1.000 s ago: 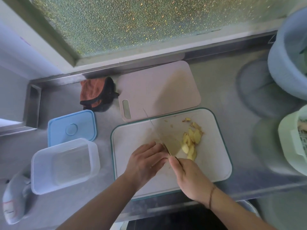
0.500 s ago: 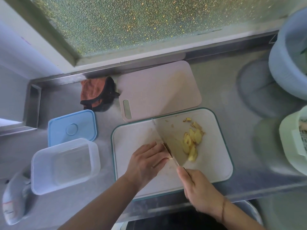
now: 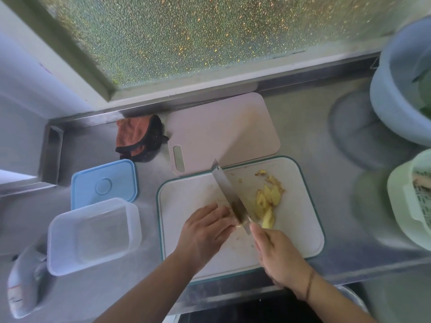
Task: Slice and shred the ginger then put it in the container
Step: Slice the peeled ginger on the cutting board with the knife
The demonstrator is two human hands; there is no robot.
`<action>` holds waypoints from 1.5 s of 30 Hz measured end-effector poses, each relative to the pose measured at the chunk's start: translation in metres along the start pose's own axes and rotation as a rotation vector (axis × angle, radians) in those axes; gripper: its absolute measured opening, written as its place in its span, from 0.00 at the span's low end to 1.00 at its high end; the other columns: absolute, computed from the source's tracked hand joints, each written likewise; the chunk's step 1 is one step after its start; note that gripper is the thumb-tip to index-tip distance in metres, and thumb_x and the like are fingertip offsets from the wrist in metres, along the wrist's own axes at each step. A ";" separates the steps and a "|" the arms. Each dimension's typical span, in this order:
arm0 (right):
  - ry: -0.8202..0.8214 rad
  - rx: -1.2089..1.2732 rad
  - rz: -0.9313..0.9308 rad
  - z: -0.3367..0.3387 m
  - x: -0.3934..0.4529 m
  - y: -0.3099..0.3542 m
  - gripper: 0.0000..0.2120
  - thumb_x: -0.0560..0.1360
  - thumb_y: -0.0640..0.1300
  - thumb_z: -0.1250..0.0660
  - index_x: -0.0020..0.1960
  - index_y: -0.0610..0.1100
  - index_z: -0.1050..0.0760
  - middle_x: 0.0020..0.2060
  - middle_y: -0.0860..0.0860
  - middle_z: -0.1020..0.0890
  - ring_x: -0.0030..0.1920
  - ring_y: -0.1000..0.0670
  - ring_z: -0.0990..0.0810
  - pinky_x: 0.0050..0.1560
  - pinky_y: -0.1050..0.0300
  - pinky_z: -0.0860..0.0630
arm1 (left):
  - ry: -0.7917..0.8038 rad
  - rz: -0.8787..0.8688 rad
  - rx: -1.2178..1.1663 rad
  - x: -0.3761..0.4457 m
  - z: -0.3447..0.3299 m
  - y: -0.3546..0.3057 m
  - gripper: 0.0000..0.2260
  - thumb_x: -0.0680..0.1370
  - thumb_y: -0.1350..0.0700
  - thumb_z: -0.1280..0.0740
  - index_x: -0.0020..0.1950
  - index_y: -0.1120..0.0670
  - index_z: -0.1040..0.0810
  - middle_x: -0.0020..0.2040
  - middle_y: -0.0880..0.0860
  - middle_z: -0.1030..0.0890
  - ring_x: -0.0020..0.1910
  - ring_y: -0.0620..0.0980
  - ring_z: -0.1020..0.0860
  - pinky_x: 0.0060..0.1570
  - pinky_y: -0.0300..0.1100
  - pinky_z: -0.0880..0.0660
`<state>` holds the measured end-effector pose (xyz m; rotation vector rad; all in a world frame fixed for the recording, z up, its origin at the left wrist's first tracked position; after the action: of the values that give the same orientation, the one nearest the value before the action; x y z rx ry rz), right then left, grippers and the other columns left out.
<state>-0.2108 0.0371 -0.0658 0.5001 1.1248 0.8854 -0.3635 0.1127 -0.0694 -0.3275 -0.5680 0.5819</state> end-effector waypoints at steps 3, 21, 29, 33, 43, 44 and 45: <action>-0.034 0.112 -0.085 0.022 -0.002 -0.002 0.30 0.69 0.71 0.53 0.31 0.44 0.39 0.22 0.50 0.38 0.19 0.56 0.40 0.23 0.63 0.42 | -0.017 0.020 0.005 -0.001 0.000 0.001 0.05 0.79 0.55 0.27 0.50 0.55 0.13 0.52 0.51 0.15 0.53 0.51 0.17 0.58 0.43 0.21; -0.025 -0.140 0.100 0.005 -0.031 0.022 0.31 0.71 0.69 0.56 0.34 0.43 0.31 0.27 0.47 0.27 0.31 0.52 0.28 0.34 0.58 0.34 | -0.058 0.112 0.001 0.003 0.003 -0.008 0.04 0.75 0.59 0.25 0.50 0.57 0.13 0.53 0.51 0.15 0.50 0.51 0.20 0.56 0.42 0.23; 0.003 -0.183 0.073 0.002 -0.032 0.031 0.25 0.72 0.66 0.57 0.30 0.48 0.38 0.24 0.50 0.33 0.28 0.53 0.32 0.33 0.59 0.35 | -0.048 0.040 -0.007 0.000 0.000 -0.003 0.03 0.78 0.60 0.25 0.51 0.58 0.14 0.53 0.52 0.15 0.48 0.55 0.18 0.56 0.45 0.22; 0.014 -0.136 0.065 -0.001 -0.017 0.033 0.24 0.75 0.64 0.55 0.30 0.49 0.38 0.23 0.52 0.34 0.26 0.56 0.32 0.32 0.61 0.35 | -0.057 0.029 -0.030 0.001 -0.001 -0.003 0.03 0.78 0.61 0.25 0.50 0.58 0.14 0.52 0.52 0.15 0.48 0.54 0.18 0.55 0.47 0.22; -0.081 -0.004 -0.002 0.006 -0.039 0.005 0.30 0.72 0.67 0.53 0.30 0.42 0.34 0.24 0.52 0.28 0.28 0.56 0.30 0.35 0.57 0.32 | -0.044 -0.003 0.018 -0.003 -0.001 -0.001 0.04 0.78 0.60 0.25 0.50 0.59 0.14 0.50 0.53 0.15 0.49 0.51 0.17 0.61 0.44 0.23; -0.087 -0.004 0.006 0.008 -0.036 0.007 0.32 0.72 0.69 0.54 0.31 0.41 0.34 0.25 0.50 0.29 0.28 0.55 0.30 0.36 0.54 0.31 | -0.047 0.005 0.018 -0.002 0.000 -0.003 0.03 0.78 0.60 0.25 0.50 0.59 0.14 0.50 0.53 0.15 0.49 0.51 0.18 0.61 0.44 0.22; -0.089 -0.008 0.020 0.009 -0.034 0.010 0.34 0.72 0.70 0.55 0.32 0.40 0.33 0.25 0.47 0.29 0.29 0.53 0.30 0.37 0.53 0.31 | -0.054 0.015 0.015 -0.001 0.000 -0.004 0.03 0.77 0.60 0.25 0.49 0.59 0.14 0.50 0.54 0.15 0.49 0.52 0.18 0.59 0.45 0.22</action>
<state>-0.2117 0.0160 -0.0362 0.5399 1.0366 0.8765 -0.3629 0.1090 -0.0685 -0.3032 -0.6132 0.6101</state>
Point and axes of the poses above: each hand's wrist, its own x-axis towards the middle knuckle, its own z-axis out of the back of the hand, y = z × x, the point moved 5 cm from there along x, towards the middle knuckle
